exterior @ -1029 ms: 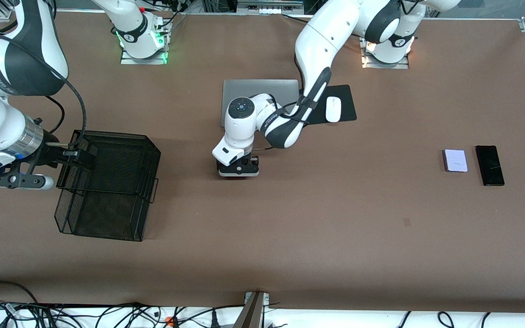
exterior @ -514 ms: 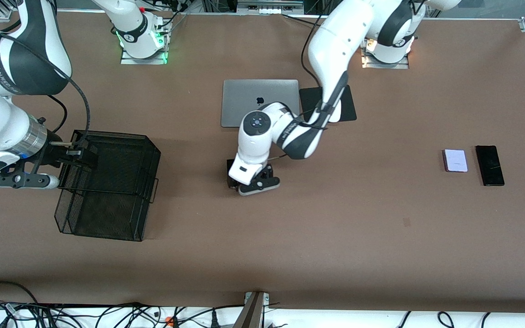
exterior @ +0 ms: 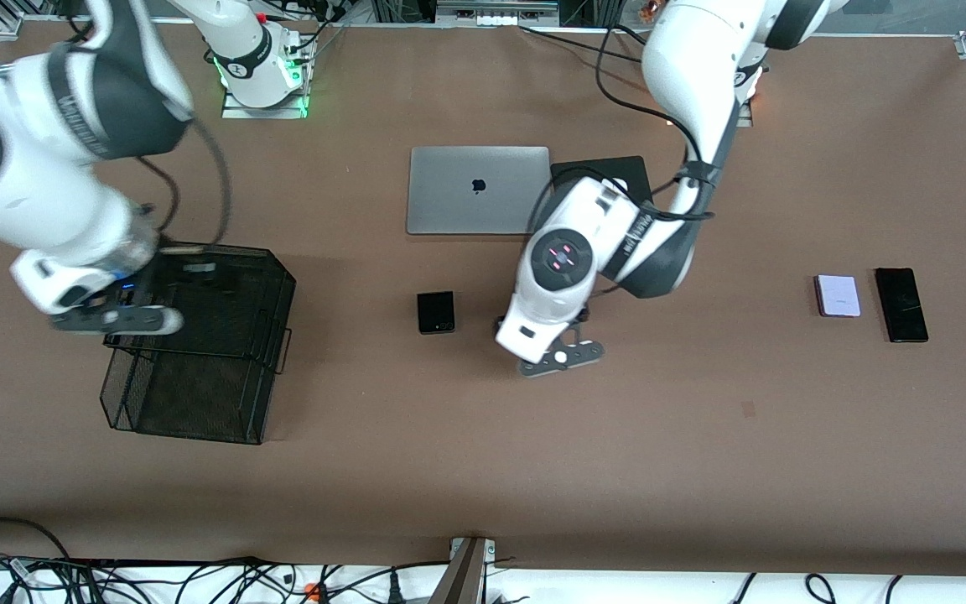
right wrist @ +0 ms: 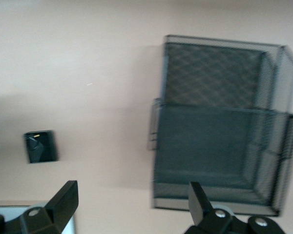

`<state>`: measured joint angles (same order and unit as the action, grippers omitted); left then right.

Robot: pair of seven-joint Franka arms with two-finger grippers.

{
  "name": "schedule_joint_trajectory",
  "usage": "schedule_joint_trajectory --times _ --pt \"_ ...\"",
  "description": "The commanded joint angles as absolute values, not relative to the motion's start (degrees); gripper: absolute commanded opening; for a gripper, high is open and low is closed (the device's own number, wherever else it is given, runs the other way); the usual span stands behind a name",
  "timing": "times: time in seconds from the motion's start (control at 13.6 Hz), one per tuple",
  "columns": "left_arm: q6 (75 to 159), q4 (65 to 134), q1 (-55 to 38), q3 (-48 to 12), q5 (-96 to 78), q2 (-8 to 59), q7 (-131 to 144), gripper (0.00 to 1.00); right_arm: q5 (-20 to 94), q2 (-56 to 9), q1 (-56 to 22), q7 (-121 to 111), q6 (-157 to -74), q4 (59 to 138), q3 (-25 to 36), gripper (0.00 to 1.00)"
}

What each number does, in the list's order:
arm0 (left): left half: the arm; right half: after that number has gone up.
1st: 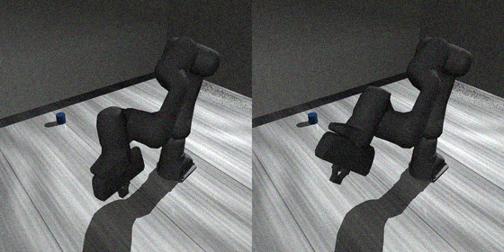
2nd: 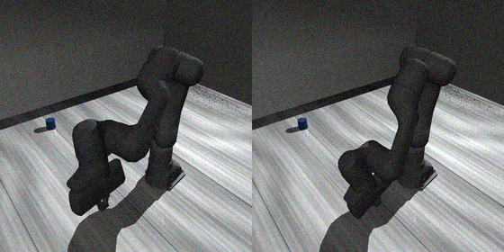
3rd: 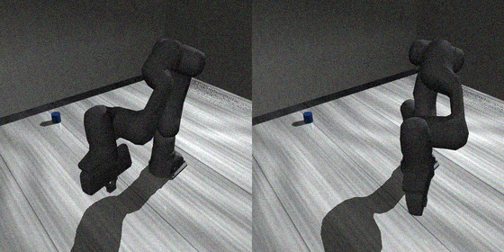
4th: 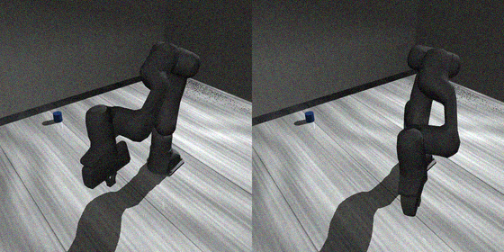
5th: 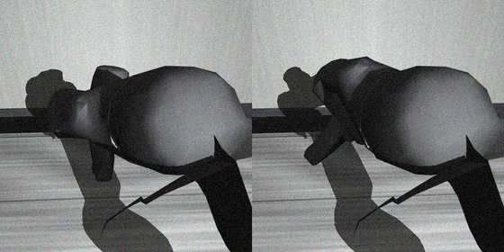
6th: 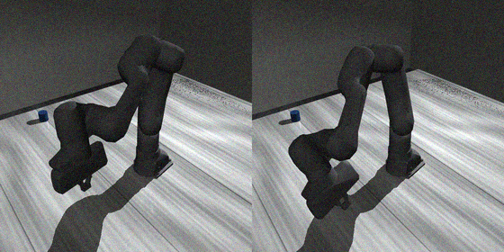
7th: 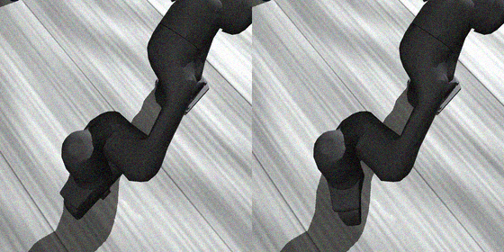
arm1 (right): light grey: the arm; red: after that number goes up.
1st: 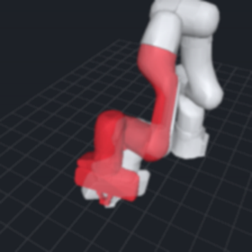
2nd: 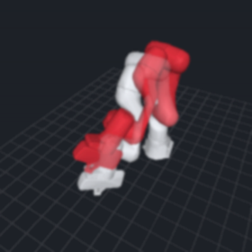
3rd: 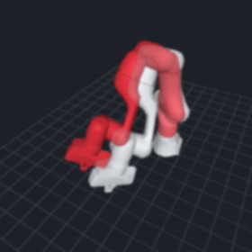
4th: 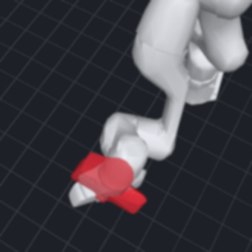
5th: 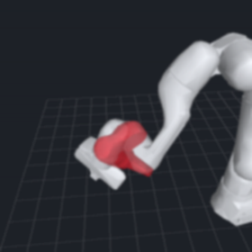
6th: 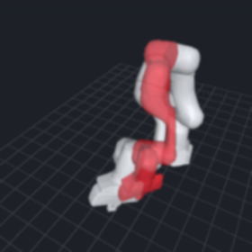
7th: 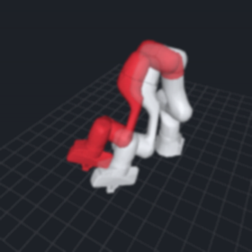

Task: Place phones with both arms
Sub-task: 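Release the flip phone with the left gripper while the right gripper approaches, then grasp the flip phone with the right gripper while the left gripper reaches the white phone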

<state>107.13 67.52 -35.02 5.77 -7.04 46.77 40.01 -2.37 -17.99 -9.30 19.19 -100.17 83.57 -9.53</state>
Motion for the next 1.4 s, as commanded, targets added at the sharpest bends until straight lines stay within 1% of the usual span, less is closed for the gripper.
schedule_joint_trajectory --times 0.0,0.07,0.15,0.29,0.37,0.51,0.81,0.96,1.1,1.32 --pt "107.5 82.6 -31.0 5.0 -7.8 37.6 28.5 1.00 0.9 -21.1 -15.5 23.6 -103.3 83.8 -9.6 1.00" --pt "107.1 86.5 -29.2 5.3 -7.6 35.4 23.8 1.00 2.3 -22.8 -17.9 23.6 -107.4 83.8 -9.6 1.00" --pt "107.1 90.1 -26.9 5.4 -5.6 33.1 19.0 1.00 2.5 -24.8 -19.7 23.7 -109.7 83.9 -9.6 1.00" --pt "107.2 96.3 -21.1 5.3 -1.3 28.8 10.4 1.00 2.5 -28.7 -22.0 23.7 -110.5 84.0 -9.6 1.00" --pt "107.2 98.2 -18.5 5.3 0.5 27.4 6.5 1.00 2.5 -30.8 -22.2 23.6 -110.9 84.1 -9.6 1.00" --pt "107.7 100.4 -12.5 5.2 3.3 25.9 0.8 1.00 2.5 -34.1 -23.5 23.6 -113.1 84.3 -9.6 1.00" --pt "109.3 101.4 -3.1 5.2 4.4 24.8 -8.6 1.00 2.2 -37.7 -25.4 26.3 -116.7 84.6 -9.5 1.00" --pt "115.3 106.1 0.3 5.2 4.4 23.0 -9.0 1.00 2.2 -39.1 -26.2 27.9 -119.1 84.9 -9.5 1.00" --pt "124.2 112.7 3.9 5.1 4.4 20.8 -10.3 1.00 2.4 -40.4 -26.5 28.7 -124.2 86.5 -9.5 1.00" --pt "133.3 118.7 8.3 5.0 4.4 20.3 -14.5 1.00 2.2 -42.1 -27.6 29.8 -127.8 86.8 -9.5 1.00"
